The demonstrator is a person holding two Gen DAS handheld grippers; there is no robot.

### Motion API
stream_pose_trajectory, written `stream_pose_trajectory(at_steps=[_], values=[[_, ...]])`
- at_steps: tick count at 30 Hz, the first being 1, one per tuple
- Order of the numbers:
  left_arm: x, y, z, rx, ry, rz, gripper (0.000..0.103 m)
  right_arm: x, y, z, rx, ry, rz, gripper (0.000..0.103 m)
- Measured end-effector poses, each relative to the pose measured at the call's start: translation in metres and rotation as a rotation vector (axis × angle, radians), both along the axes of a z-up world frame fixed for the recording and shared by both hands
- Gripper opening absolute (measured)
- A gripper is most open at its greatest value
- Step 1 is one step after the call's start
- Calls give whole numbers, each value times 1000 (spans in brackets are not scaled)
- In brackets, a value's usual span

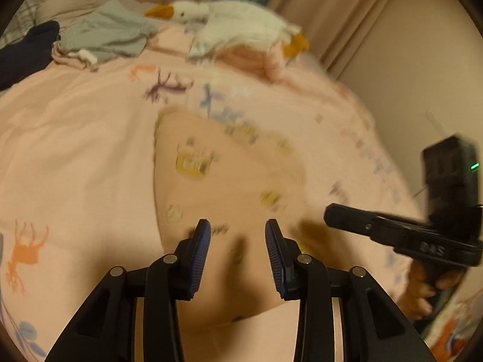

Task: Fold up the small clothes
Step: 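Open both grippers and release the folded peach shirt, then press the folded shirt flat with both grippers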

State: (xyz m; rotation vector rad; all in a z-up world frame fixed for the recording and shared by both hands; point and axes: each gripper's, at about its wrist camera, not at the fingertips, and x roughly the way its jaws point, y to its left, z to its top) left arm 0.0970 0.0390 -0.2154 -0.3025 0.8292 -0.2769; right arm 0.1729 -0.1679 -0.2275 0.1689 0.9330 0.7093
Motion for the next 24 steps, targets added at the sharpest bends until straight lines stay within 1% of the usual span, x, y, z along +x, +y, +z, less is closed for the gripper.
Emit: stream_pose_trajectory(at_steps=[1,2,3,4,6,7,8,9,10,11,12,13,14,15,16,17,18,19,20,21,22,23,24], values=[[7,-2,-17,31,72,19,35,0,5,-10,-50,14,-8,13],[13,1,-26,31,111,30,35,5,8,-25,-132,42,-46,12],[13,5,-32,10,116,34,35,11,6,-37,-187,73,-87,5],[10,12,-32,-40,98,35,35,18,-1,-52,-204,119,-122,0],[6,20,-29,-83,109,36,35,24,-20,-58,-114,154,-133,0],[3,26,-28,-100,110,34,35,26,-24,-56,-114,163,-145,0],[0,30,-28,-98,107,45,35,24,-28,-52,-146,150,-169,0],[-2,32,-28,-57,112,75,35,21,-29,-48,-245,102,-217,6],[-5,30,-28,-20,120,90,35,16,-30,-46,-320,72,-248,9],[-7,27,-27,39,135,98,35,16,-32,-47,-342,78,-256,9],[-12,24,-26,69,133,94,35,16,-39,-49,-296,113,-248,9],[-19,22,-24,77,119,95,35,15,-44,-49,-242,138,-230,9],[-28,21,-20,72,100,102,35,12,-46,-45,-223,131,-212,9],[-37,22,-17,65,76,101,35,10,-44,-38,-225,90,-217,9],[-44,21,-10,55,34,92,35,6,-43,-31,-215,53,-219,9],[-51,17,-2,50,-23,77,35,2,-38,-23,-182,16,-206,9],[-54,13,3,55,-59,63,35,-1,-35,-15,-124,-2,-175,9],[-54,4,8,81,-94,41,35,-4,-30,-10,-63,0,-132,9],[-49,-1,8,99,-97,34,35,-6,-23,-9,-24,9,-84,10],[-43,-9,4,118,-80,30,35,-8,-18,-10,-19,14,-51,10],[-36,-15,-3,130,-41,23,35,-12,-9,-12,-45,18,-26,10],[-27,-22,-14,145,19,6,35,-13,0,-18,-105,21,-20,11],[-22,-27,-23,162,62,0,35,-11,6,-23,-150,24,-22,11]])
